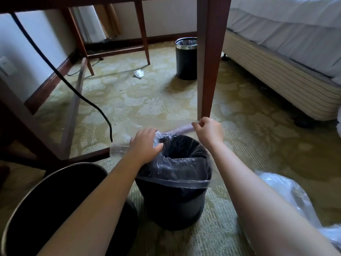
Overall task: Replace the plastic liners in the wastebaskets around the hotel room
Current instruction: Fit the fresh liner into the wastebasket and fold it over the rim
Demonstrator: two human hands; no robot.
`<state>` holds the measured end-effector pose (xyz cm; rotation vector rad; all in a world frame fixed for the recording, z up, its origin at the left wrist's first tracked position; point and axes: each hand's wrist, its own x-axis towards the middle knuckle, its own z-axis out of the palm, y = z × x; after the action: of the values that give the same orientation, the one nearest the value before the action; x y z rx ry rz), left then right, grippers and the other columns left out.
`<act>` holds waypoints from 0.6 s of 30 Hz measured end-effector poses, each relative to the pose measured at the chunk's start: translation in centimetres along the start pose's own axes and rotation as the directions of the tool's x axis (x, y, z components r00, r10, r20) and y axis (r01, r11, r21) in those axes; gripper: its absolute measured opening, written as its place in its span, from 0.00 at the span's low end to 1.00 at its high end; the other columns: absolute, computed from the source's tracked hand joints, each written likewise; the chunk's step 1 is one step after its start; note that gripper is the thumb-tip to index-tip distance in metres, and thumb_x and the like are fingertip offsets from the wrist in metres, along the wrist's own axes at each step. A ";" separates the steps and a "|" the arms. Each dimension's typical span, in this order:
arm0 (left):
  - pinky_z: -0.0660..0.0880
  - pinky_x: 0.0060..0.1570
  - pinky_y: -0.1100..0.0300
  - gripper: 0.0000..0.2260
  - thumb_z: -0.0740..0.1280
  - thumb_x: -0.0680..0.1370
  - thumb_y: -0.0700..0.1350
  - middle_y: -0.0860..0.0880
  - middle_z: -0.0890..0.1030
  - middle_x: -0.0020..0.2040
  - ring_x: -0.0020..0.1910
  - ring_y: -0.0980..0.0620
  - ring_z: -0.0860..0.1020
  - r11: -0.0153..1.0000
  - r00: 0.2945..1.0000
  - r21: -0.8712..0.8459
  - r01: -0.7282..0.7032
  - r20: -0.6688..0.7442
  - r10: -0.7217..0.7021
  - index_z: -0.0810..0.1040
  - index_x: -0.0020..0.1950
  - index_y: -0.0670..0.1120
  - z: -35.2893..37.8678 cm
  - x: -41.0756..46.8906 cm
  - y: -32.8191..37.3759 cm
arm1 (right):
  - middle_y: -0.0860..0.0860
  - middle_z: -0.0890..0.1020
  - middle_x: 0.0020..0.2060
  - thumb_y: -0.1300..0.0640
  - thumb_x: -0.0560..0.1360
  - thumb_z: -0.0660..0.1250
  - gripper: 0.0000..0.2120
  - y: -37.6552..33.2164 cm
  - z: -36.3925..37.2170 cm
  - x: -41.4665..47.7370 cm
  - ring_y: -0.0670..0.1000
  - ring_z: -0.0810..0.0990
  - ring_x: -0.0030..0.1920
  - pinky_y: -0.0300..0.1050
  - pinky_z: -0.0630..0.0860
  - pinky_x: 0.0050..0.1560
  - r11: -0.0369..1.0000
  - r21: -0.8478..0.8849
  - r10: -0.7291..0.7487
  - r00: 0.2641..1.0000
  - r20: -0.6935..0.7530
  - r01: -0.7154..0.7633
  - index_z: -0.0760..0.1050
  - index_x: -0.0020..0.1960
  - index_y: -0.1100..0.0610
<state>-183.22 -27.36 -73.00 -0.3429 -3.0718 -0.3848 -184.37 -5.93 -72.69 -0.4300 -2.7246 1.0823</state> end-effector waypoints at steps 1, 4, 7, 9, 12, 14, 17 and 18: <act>0.65 0.67 0.47 0.25 0.63 0.78 0.53 0.50 0.68 0.71 0.69 0.48 0.66 1.000 0.999 -0.030 0.004 0.040 -0.003 0.64 0.73 0.48 0.1 0.6 0.1 | 0.50 0.78 0.40 0.46 0.79 0.63 0.13 0.6 0.1 0.5 0.54 0.75 0.42 0.44 0.66 0.37 1.000 -0.010 0.030 1.000 0.008 -0.030 0.74 0.42 0.55; 0.69 0.63 0.52 0.25 0.64 0.79 0.53 0.47 0.70 0.70 0.66 0.47 0.70 0.982 0.983 -0.174 0.070 0.179 -0.039 0.64 0.73 0.46 0.1 2.2 0.5 | 0.52 0.78 0.36 0.46 0.78 0.65 0.15 3.1 0.6 1.6 0.55 0.76 0.40 0.44 0.65 0.32 0.992 0.036 0.116 0.991 0.070 -0.119 0.75 0.39 0.56; 0.70 0.48 0.58 0.19 0.65 0.78 0.54 0.45 0.77 0.56 0.53 0.48 0.76 0.970 0.954 -0.202 0.132 0.292 -0.069 0.73 0.63 0.43 0.1 3.6 0.5 | 0.50 0.74 0.29 0.48 0.76 0.68 0.18 5.3 0.9 1.6 0.52 0.73 0.34 0.42 0.64 0.30 0.967 0.043 0.240 0.954 0.179 -0.251 0.70 0.32 0.55; 0.64 0.35 0.58 0.14 0.66 0.77 0.55 0.47 0.73 0.40 0.38 0.51 0.71 0.969 0.946 -0.187 0.159 0.311 -0.095 0.73 0.44 0.44 0.3 3.8 0.4 | 0.50 0.75 0.30 0.51 0.76 0.68 0.16 6.3 1.2 1.1 0.50 0.72 0.33 0.42 0.65 0.31 0.961 -0.067 0.277 0.921 0.273 -0.270 0.71 0.33 0.55; 0.64 0.35 0.57 0.14 0.66 0.76 0.56 0.47 0.73 0.39 0.36 0.51 0.70 0.968 0.948 -0.160 0.195 0.284 -0.144 0.70 0.41 0.46 0.8 3.3 0.4 | 0.55 0.83 0.45 0.61 0.77 0.62 0.09 7.3 1.8 0.2 0.55 0.78 0.43 0.45 0.75 0.45 0.951 -0.211 0.299 0.848 0.439 -0.226 0.80 0.46 0.60; 0.66 0.35 0.57 0.14 0.65 0.76 0.57 0.48 0.73 0.41 0.37 0.51 0.71 0.973 0.949 -0.113 0.199 0.269 -0.163 0.72 0.45 0.45 0.8 2.8 0.5 | 0.57 0.83 0.53 0.64 0.77 0.60 0.12 7.6 1.9 -0.4 0.57 0.80 0.52 0.49 0.76 0.54 0.949 -0.226 0.304 0.829 0.470 -0.220 0.81 0.54 0.62; 0.70 0.46 0.55 0.24 0.64 0.77 0.57 0.47 0.74 0.51 0.46 0.50 0.73 0.971 0.940 -0.072 0.229 0.275 -0.201 0.68 0.65 0.42 0.6 1.7 0.6 | 0.54 0.82 0.53 0.54 0.78 0.62 0.10 6.9 1.2 -1.1 0.55 0.78 0.50 0.46 0.75 0.51 0.954 -0.224 0.275 0.876 0.397 -0.198 0.78 0.54 0.57; 0.71 0.51 0.53 0.26 0.63 0.77 0.58 0.46 0.74 0.57 0.52 0.48 0.73 0.976 0.950 -0.035 0.215 0.239 -0.201 0.65 0.69 0.43 0.7 1.4 0.6 | 0.54 0.82 0.52 0.51 0.79 0.61 0.12 6.6 0.8 -1.1 0.55 0.78 0.49 0.46 0.74 0.50 0.961 -0.182 0.261 0.900 0.350 -0.208 0.77 0.54 0.58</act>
<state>-184.48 -26.29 -73.46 -0.0671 -3.3461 -0.4779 -182.28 -2.23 -77.91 -0.6515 -3.1644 1.1317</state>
